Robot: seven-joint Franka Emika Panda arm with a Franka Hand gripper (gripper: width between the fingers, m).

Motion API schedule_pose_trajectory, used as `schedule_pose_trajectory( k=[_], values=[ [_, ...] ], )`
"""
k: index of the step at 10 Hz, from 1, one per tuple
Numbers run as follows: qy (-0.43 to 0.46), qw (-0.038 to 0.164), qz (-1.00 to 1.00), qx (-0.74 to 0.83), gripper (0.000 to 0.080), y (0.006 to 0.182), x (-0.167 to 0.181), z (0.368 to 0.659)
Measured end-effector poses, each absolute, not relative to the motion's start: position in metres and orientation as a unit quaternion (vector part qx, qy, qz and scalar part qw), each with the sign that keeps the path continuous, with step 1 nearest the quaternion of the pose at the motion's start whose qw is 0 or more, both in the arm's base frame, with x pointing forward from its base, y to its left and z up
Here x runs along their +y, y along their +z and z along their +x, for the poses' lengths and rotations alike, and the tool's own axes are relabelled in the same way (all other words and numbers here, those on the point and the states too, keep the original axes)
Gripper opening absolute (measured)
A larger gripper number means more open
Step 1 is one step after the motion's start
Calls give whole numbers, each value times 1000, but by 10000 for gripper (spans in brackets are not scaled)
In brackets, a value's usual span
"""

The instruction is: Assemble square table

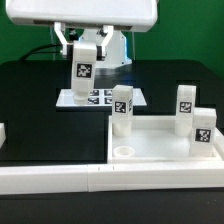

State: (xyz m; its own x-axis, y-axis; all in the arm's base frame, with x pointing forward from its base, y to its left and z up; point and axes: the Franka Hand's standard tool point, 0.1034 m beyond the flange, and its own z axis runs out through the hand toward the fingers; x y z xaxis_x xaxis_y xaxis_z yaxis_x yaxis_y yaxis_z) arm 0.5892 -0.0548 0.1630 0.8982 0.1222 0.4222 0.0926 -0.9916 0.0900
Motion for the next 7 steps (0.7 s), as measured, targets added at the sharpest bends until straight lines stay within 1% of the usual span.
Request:
schedule_pose_trajectory(
  k=[3,4,5,7],
  values=[
    [217,33,974,55,290,160,-53,589],
    [214,28,975,55,290,153,-46,590],
    [214,23,975,59,290,148,-37,598],
    [224,10,974,45,290,148,-18,616]
  ],
)
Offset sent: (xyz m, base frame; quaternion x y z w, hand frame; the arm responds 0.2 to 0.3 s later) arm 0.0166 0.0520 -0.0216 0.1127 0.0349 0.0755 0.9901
